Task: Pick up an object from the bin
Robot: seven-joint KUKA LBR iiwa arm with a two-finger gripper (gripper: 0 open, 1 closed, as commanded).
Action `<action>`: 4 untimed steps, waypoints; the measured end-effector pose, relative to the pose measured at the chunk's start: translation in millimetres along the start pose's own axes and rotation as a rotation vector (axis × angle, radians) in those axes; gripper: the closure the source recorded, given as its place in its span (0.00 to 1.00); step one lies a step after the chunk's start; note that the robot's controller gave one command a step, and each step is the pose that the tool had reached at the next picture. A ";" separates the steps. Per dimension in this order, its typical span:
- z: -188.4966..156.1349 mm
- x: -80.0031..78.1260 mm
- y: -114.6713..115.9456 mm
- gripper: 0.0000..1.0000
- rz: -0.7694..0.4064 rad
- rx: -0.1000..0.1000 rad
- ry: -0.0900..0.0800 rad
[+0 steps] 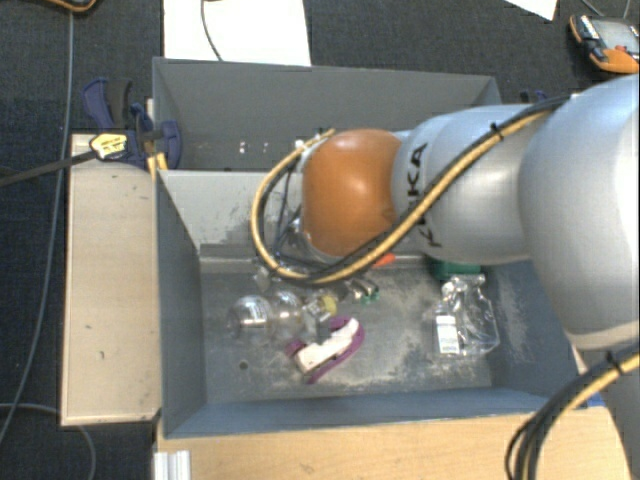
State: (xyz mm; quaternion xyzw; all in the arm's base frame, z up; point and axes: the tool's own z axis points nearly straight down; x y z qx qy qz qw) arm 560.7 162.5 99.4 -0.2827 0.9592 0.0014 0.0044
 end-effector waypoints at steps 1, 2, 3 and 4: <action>26.5 73.2 -6.4 0.00 0.162 0.006 -0.010; 28.9 11.7 2.8 1.00 0.087 0.002 -0.016; 28.9 11.8 2.8 1.00 0.088 0.002 -0.015; 17.4 13.6 3.4 1.00 0.089 0.000 -0.010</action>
Offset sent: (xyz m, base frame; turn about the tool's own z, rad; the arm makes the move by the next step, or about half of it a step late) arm -0.0118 -0.0042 -0.0294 0.0832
